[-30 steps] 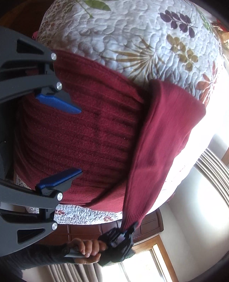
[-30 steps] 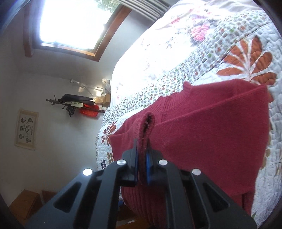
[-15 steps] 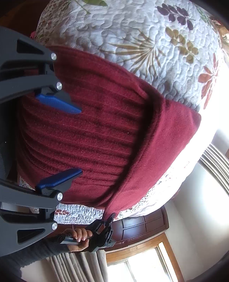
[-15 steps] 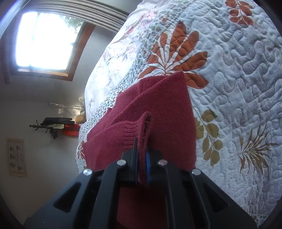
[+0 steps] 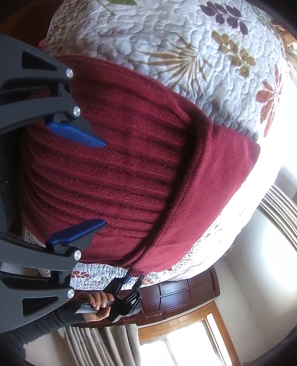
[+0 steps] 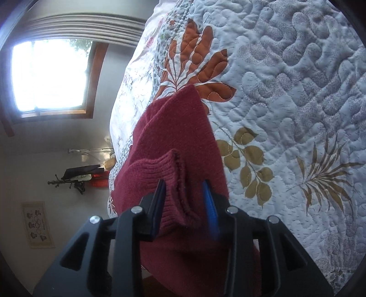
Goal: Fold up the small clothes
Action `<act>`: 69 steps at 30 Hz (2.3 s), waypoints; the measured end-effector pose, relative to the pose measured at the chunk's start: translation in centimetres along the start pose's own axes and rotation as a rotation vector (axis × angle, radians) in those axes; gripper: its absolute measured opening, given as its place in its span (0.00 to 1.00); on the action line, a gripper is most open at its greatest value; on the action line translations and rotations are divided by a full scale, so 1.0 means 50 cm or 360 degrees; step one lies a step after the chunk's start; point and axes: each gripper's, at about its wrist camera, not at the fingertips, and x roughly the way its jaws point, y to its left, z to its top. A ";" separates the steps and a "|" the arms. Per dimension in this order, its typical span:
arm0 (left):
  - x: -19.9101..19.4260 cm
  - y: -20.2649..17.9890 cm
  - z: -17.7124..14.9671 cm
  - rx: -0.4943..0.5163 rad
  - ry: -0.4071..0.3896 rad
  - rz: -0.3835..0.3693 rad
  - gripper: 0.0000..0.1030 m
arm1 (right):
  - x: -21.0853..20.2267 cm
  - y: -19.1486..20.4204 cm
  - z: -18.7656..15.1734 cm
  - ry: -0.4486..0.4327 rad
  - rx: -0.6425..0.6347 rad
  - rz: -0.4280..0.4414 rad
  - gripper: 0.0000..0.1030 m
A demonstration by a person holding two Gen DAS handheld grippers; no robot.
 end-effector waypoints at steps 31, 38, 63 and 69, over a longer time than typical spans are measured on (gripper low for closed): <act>-0.088 0.009 -0.104 -0.0245 -0.0210 0.0141 0.72 | -0.001 0.106 -0.059 -0.0025 -0.0535 -0.0202 0.21; -0.117 0.046 -0.121 -0.0301 -0.0221 0.0167 0.82 | 0.004 0.055 -0.060 -0.0018 -0.0419 -0.0193 0.23; 0.056 0.368 -0.230 -0.0092 0.0429 0.0010 0.93 | -0.125 -0.261 -0.635 0.0109 -0.0236 -0.0482 0.72; 0.103 0.391 -0.237 -0.0103 0.0504 -0.0037 0.87 | -0.101 -0.290 -0.663 0.0066 -0.0195 -0.0483 0.75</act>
